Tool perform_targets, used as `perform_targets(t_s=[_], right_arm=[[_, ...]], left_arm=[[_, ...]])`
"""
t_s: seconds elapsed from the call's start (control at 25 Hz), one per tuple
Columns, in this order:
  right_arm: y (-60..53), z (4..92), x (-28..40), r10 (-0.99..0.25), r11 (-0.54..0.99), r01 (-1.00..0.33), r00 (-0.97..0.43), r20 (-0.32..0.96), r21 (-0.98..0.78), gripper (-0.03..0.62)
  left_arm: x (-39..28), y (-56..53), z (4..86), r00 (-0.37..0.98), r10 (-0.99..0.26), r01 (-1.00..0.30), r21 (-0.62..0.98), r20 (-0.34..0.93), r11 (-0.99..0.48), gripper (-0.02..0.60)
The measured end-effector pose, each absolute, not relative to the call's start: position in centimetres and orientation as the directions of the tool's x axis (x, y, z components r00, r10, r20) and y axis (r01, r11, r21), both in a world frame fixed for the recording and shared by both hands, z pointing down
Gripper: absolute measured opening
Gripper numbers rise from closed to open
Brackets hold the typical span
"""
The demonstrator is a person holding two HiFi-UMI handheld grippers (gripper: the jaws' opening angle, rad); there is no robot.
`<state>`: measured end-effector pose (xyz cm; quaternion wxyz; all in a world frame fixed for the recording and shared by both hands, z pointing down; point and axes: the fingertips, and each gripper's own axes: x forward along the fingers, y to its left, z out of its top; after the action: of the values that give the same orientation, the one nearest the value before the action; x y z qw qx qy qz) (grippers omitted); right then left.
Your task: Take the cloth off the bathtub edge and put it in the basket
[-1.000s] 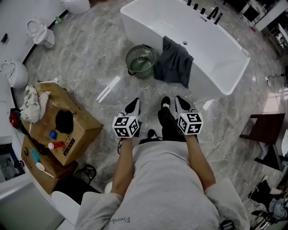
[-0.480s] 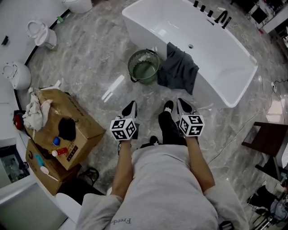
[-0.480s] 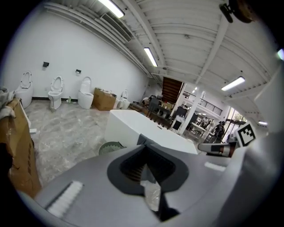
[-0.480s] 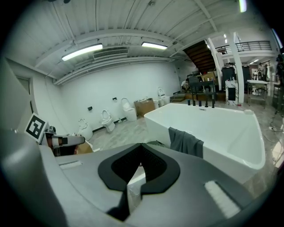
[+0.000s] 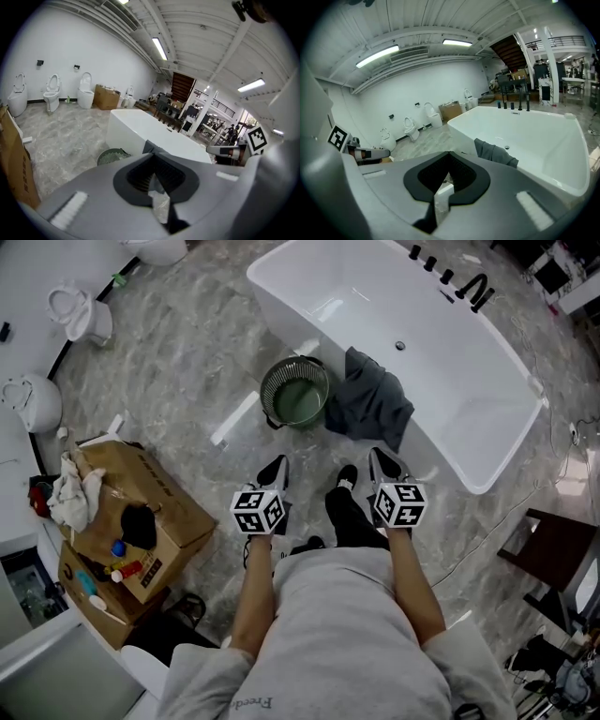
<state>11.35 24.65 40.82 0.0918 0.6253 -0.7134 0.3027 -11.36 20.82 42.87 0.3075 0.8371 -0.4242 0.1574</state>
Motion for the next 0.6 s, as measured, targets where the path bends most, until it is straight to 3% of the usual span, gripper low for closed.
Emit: perform_targets(t_s=[0.28,0.6], right_arm=[[20.0,42.4,14.7,-0.814,0.036,-0.942,-0.221,0.537,-0.332,0.002],[16.3,44.0,16.1,-0.746,0.143,-0.918,-0.346,0.569,-0.371,0.002]], left_arm=[[-7.7,15.6,44.3,0.592,-0.588,-0.806,0.387,0.551,-0.448,0.058],[-5.9,10.9,44.6,0.584,-0.586,-0.811,0.375,0.562,-0.448,0.058]])
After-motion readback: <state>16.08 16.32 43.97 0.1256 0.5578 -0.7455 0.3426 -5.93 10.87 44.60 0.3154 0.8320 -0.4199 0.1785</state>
